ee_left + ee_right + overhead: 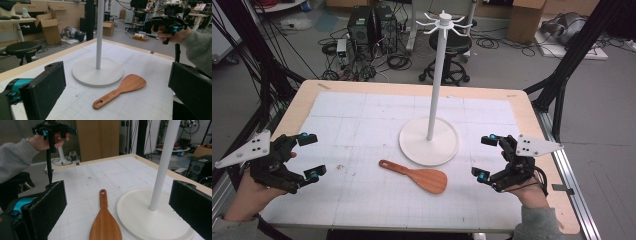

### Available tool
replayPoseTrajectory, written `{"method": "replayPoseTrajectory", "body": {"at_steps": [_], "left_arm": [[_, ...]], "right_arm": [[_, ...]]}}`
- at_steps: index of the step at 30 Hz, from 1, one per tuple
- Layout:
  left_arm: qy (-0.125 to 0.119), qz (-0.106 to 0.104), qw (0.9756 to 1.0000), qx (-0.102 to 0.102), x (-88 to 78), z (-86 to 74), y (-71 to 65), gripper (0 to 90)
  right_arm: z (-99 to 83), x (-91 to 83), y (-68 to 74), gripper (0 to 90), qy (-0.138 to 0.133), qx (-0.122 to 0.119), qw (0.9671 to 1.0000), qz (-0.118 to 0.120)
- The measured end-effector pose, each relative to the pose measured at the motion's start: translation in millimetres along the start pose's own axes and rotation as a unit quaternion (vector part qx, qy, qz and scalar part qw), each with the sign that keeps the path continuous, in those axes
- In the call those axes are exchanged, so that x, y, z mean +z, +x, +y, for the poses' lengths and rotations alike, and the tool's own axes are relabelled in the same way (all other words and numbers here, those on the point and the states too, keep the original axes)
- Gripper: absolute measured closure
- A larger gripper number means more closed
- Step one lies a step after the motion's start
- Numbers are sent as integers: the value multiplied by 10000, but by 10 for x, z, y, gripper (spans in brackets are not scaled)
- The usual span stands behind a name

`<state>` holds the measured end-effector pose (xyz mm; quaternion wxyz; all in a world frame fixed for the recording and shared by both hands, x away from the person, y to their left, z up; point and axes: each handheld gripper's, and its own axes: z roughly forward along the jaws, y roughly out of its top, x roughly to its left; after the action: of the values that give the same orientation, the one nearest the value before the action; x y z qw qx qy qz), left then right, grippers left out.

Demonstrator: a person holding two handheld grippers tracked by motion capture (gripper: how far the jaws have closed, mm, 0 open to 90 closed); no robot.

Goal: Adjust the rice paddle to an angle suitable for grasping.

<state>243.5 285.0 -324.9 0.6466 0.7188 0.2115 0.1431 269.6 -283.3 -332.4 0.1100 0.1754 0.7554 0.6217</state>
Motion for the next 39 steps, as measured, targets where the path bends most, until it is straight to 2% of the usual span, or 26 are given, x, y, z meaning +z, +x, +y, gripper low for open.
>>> {"method": "replayPoseTrajectory", "body": {"at_steps": [2,5,10,15,19,28,32,34,39], "left_arm": [[16,12,10000,-14,-2,-9,5,18],[5,25,10000,-44,-11,-15,6,18],[-45,52,9999,-91,-60,-19,7,18],[-39,98,9999,-108,-88,-34,4,18],[-33,147,9998,-128,-110,-52,7,18],[-36,231,9996,-163,-163,-73,3,17],[-8,233,9996,-157,-170,-80,-3,18],[-4,237,9996,-158,-170,-81,-4,17],[6,260,9995,-158,-173,-86,-6,18]], "right_arm": [[-1,41,4,2,82,-3,10000,24],[2,96,6,2,110,-140,9998,-43],[5,163,2,2,149,-164,9997,-50],[-1,256,-14,1,168,-74,9998,-38],[-15,360,-40,2,158,97,9998,-45],[-39,513,-68,2,263,171,9995,-48],[-51,597,-93,2,244,385,9990,-16],[-54,613,-93,15,277,399,9988,2],[-75,709,-81,115,498,346,9981,61]]}}
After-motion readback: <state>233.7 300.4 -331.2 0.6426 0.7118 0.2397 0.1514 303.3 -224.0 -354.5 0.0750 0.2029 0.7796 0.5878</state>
